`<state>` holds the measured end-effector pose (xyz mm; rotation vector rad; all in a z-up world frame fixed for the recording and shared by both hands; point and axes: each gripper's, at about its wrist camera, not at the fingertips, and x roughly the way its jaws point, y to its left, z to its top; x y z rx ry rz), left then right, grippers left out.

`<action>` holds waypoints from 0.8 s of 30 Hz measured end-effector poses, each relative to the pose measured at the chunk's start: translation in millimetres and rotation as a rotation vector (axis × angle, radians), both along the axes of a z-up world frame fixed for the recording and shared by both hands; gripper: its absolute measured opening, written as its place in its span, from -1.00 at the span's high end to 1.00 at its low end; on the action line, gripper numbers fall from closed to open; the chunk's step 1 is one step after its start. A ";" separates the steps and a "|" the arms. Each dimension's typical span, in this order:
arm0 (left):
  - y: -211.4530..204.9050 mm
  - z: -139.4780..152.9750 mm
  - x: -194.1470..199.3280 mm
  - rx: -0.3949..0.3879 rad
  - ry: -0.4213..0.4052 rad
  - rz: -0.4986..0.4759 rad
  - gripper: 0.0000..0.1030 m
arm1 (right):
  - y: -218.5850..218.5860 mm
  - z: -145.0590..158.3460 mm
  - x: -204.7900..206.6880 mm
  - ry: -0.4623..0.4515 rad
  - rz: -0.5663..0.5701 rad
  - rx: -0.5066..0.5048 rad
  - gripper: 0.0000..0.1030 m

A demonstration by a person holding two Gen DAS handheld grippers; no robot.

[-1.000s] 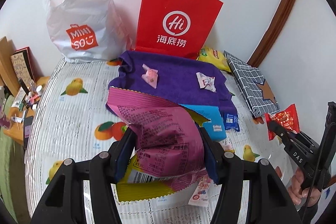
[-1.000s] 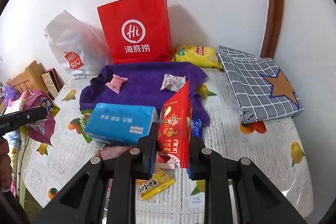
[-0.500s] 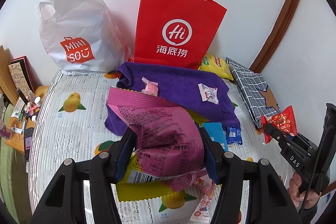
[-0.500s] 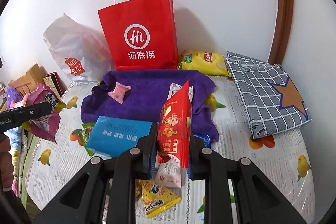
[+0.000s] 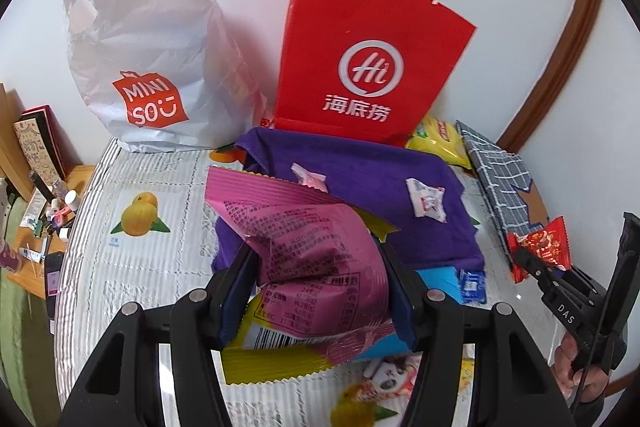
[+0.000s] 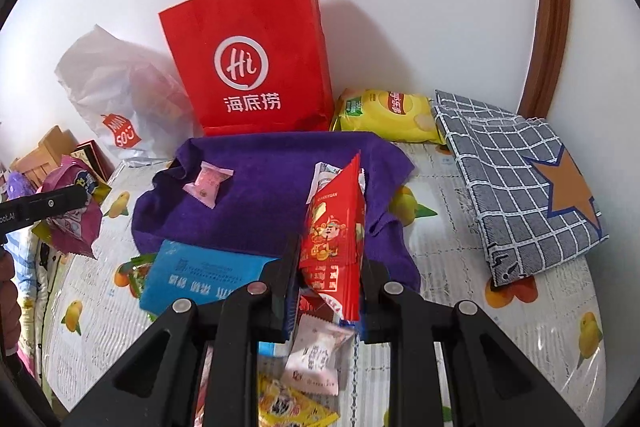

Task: Organize snacks
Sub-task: 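Carry the red packet toward the purple towel with the right tool while the left carries the pink bag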

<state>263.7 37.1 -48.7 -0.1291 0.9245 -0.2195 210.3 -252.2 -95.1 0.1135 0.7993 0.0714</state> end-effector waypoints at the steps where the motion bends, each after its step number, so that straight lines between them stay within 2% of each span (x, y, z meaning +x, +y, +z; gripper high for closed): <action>1: 2.1 -2.8 4.9 0.001 0.004 0.003 -0.13 | 0.1 -2.1 4.5 0.003 -0.001 0.001 0.56; 10: 6.4 -27.3 40.3 -0.001 0.031 0.002 -0.13 | 9.0 -17.4 44.1 0.021 0.015 -0.010 0.56; 24: -1.4 -71.2 89.0 -0.036 0.087 -0.010 -0.13 | 13.0 -59.8 101.6 0.081 0.028 -0.013 0.56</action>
